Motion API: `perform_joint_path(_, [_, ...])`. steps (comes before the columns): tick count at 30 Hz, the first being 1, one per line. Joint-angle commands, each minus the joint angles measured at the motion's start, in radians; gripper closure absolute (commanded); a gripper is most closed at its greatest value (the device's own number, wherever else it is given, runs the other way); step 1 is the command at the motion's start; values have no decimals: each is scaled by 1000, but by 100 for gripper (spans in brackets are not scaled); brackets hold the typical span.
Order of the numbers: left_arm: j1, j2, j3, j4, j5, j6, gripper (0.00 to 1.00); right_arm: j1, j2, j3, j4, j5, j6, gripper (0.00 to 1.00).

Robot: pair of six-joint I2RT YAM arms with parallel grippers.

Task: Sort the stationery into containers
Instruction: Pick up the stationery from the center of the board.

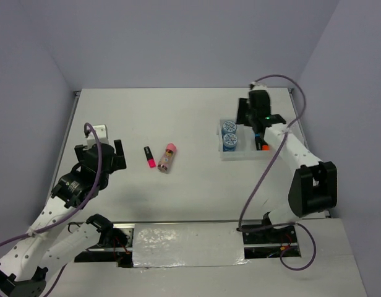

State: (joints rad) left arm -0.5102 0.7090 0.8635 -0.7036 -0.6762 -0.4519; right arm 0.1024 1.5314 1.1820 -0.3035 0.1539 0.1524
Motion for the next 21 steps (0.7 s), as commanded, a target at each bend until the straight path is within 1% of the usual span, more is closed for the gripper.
perform_joint_path(1, [33, -13, 25, -14, -75, -33, 1, 345, -119, 73, -13, 86, 93, 36])
perform_joint_path(3, [61, -14, 31, -37, -103, -57, 1, 466, -100, 76, -3, 159, 172, 34])
perform_joint_path(4, [68, -14, 35, -49, -143, -70, 1, 567, -87, 70, 16, 159, 240, 33])
perform_joint_path(5, [82, -17, 38, -65, -170, -106, 1, 617, -65, 74, 58, 154, 263, 30])
perform_joint_path(6, [88, -28, 48, -83, -196, -126, 1, 663, -4, 88, 69, 157, 283, 29])
perform_joint_path(7, [91, -35, 51, -112, -222, -146, 1, 710, 37, 152, 70, 164, 292, 29])
perform_joint_path(8, [96, -46, 52, -123, -253, -169, 1, 788, 85, 195, 43, 177, 300, 29])
perform_joint_path(9, [98, -72, 52, -128, -261, -175, 1, 821, 187, 246, 28, 190, 297, 29])
perform_joint_path(10, [96, -88, 49, -125, -263, -176, 1, 850, 240, 359, 3, 203, 288, 29])
perform_joint_path(11, [98, -101, 43, -117, -261, -169, 1, 896, 298, 417, -56, 214, 282, 29])
perform_joint_path(12, [98, -129, 40, -114, -261, -168, 1, 910, 405, 482, -95, 226, 274, 29])
perform_joint_path(13, [98, -140, 37, -114, -263, -169, 1, 924, 453, 602, -132, 252, 276, 29])
perform_joint_path(14, [98, -157, 35, -114, -266, -171, 1, 934, 542, 652, -191, 257, 277, 30])
perform_joint_path(16, [98, -164, 35, -114, -266, -171, 0, 938, 613, 770, -227, 227, 285, 31])
perform_joint_path(17, [98, -172, 42, -125, -278, -182, 1, 939, 671, 801, -258, 225, 286, 31])
perform_joint_path(19, [99, -180, 46, -135, -290, -195, 1, 941, 719, 881, -314, 237, 302, 33])
perform_joint_path(21, [99, -203, 42, -126, -284, -191, 1, 941, 753, 903, -322, 245, 311, 34])
